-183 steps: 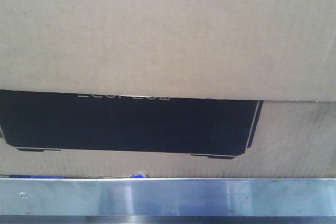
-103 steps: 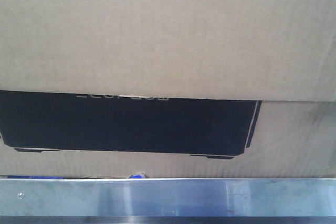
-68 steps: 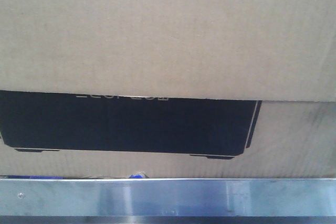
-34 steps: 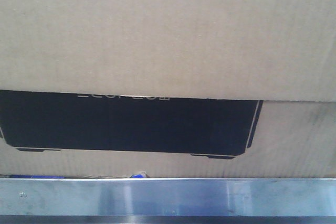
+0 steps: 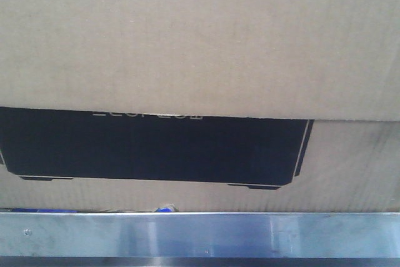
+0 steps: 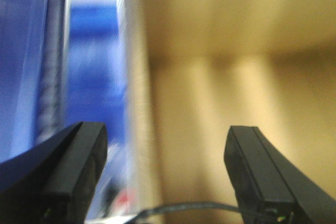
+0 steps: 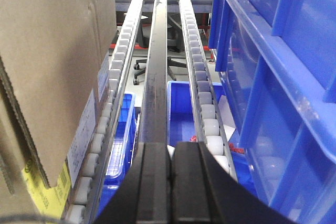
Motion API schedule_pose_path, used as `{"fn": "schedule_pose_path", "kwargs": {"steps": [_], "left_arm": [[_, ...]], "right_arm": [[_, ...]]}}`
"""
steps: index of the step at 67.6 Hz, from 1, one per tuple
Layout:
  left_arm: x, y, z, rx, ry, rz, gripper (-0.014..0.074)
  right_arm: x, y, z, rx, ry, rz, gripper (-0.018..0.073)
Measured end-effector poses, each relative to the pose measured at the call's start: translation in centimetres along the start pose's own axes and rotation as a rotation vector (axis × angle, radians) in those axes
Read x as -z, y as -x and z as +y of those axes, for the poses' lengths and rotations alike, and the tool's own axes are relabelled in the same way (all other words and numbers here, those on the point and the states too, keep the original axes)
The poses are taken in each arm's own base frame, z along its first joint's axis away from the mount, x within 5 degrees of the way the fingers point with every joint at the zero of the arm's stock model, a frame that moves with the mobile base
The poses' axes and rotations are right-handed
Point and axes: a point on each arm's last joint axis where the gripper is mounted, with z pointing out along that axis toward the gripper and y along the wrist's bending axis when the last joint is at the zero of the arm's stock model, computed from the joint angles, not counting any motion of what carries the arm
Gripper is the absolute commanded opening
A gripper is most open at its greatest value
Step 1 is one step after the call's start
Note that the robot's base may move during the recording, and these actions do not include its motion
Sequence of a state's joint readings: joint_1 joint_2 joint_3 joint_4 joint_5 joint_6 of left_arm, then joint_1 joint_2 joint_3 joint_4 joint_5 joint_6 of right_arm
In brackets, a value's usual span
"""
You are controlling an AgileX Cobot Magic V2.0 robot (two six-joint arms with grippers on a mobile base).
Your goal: Grab box from left shelf to table start
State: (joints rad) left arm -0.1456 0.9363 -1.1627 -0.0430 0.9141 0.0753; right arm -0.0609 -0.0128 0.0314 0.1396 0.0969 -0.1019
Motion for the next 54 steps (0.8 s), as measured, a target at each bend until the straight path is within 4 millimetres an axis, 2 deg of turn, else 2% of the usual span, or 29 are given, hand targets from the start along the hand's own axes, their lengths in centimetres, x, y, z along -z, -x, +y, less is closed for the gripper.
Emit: {"fn": "schedule_pose_path", "kwargs": {"steps": [15,34,43,52,54], "left_arm": [[-2.0,1.2,0.4,-0.020,0.019,0.095,0.0382],[-3.6,1.5,0.4,0.022,0.018,0.164,0.0382],[-4.1,1.3,0.4,0.031,0.017,0.196,0.0382],[-4.5,1.3,0.4,0.031,0.017,0.212,0.0382],[-4.5,1.3,0.4,0.032,0.017,0.214,0.0382]], "right_arm": [[0.0,0.0,0.0,0.000,-0.001,-0.005,0.0058],[0.1,0.7,0.0,-0.030,0.002,-0.033,0.0058],[0.6,2.8,0.3,-0.033,0.018,-0.028,0.0060],[1.7,6.0,0.6,-0.028,0.037,-0.051,0.0063],[2.1,6.9,0.6,-0.027,0.041,-0.063,0.0086]]}}
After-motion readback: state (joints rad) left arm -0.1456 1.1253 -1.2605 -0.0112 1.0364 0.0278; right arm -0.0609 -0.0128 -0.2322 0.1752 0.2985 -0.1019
